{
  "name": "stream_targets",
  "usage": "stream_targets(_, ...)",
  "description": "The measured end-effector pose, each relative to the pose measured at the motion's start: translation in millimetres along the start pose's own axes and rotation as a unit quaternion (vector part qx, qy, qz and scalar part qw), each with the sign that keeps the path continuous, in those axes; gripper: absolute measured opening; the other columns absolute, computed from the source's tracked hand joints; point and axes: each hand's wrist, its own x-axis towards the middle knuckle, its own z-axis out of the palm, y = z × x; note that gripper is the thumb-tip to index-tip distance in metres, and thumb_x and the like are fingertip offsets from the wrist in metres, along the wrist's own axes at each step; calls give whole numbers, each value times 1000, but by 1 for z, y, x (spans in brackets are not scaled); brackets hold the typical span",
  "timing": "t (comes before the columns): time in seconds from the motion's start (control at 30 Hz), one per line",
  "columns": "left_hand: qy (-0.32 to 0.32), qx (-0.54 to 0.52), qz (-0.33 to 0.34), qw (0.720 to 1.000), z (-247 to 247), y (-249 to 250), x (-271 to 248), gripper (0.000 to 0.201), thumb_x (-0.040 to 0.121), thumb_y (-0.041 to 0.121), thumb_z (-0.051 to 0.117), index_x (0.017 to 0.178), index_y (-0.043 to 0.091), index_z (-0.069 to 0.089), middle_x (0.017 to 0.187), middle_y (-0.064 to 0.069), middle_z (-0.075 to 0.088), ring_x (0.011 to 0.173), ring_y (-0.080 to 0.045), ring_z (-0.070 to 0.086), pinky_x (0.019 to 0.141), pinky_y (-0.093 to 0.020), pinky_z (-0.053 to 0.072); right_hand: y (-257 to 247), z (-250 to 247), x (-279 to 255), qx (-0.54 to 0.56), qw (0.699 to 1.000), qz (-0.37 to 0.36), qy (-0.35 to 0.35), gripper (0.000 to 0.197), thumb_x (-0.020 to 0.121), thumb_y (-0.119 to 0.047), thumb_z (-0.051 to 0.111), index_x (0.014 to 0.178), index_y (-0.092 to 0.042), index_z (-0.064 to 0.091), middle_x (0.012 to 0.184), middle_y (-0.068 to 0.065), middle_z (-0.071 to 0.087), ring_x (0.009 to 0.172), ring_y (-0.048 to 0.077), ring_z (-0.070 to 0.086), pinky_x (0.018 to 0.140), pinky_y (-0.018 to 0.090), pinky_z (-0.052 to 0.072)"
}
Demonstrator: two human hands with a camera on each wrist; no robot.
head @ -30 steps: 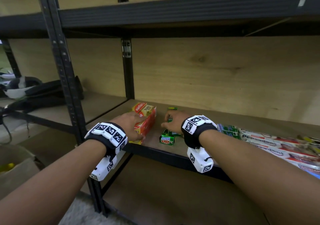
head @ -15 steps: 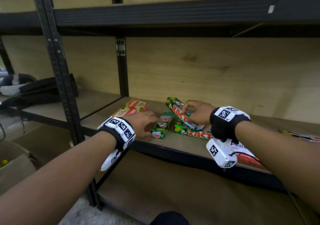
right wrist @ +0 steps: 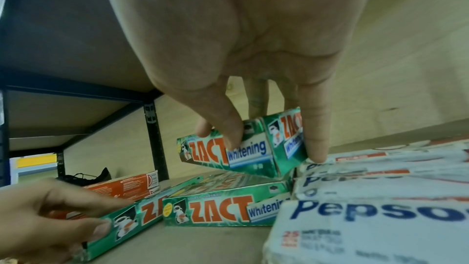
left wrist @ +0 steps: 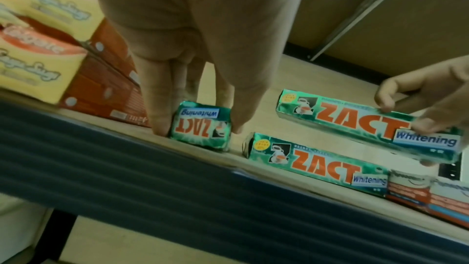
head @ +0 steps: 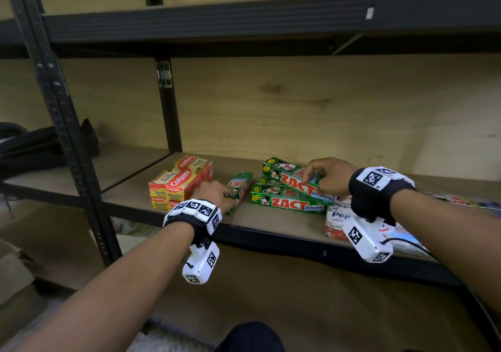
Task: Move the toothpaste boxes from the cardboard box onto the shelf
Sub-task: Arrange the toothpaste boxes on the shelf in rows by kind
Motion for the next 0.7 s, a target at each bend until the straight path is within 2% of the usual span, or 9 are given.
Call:
stream_targets(0.07,17,-18,-12,1000,2,-3,-9,41,87,47,67,127,37,63,128,-4,64,103,-23,64,90,-34,54,6,0,0,4,1000,4,5,42,83,4,54,91,-35,68,128,-3,57,70,12,60,50,25,49)
stream_targets(0.2,81,-111,-19,990,11,-17,-32,34,86,43,69,120,38,67,109,-1,73,81,-16,68,76,-29,58,16,-1,0,11,1000,15,14,43,82,2,56,87,-39,66,122,-4,58,86,20,68,66,35,59)
stream_targets(0.27,102,-159,-13,982,12,-23,-42,32,87,39,69,118,38,69,115,1,71,87,-13,66,77,-26,55,19,-2,0,12,1000,17,17,42,81,2,58,87,-39,66,123,-4,59,90,22,68,73,41,60)
stream_targets(0.33,122,-215,-5,969,13,-28,-49,31,87,35,70,118,37,70,116,4,70,90,-10,63,78,-24,53,19,-3,0,7,1000,17,25,41,79,2,61,88,-38,64,126,-2,59,90,20,67,78,40,61)
stream_targets(0.43,137,-304,10,943,14,-36,-56,28,87,33,72,114,36,72,115,9,70,101,-10,63,86,-25,52,18,-7,-1,28,999,27,33,41,78,2,64,91,-37,62,126,-1,59,89,22,68,69,37,60)
stream_targets(0.5,134,-355,21,925,14,-43,-60,28,86,33,73,113,39,72,111,11,71,103,-10,65,86,-28,54,15,-9,-2,50,998,32,35,43,78,2,65,94,-37,61,123,0,62,89,25,70,63,37,59)
stream_targets(0.57,120,-377,51,917,14,-51,-65,30,86,32,73,116,40,70,113,13,70,102,-1,64,85,-28,56,12,-11,-3,75,996,34,37,47,78,2,66,101,-38,59,121,-1,64,88,23,70,60,34,57)
stream_targets(0.67,86,-400,103,907,11,-59,-74,32,88,25,71,118,36,70,119,14,67,109,5,60,86,-18,53,6,-15,-4,98,994,33,26,52,80,3,66,116,-33,57,120,-1,64,89,19,68,65,35,59)
stream_targets(0.7,69,-404,121,904,9,-61,-75,32,89,21,70,118,34,70,121,14,65,113,6,58,86,-13,51,4,-16,-4,104,994,29,20,53,81,4,65,119,-31,57,119,-1,65,85,17,67,62,33,58)
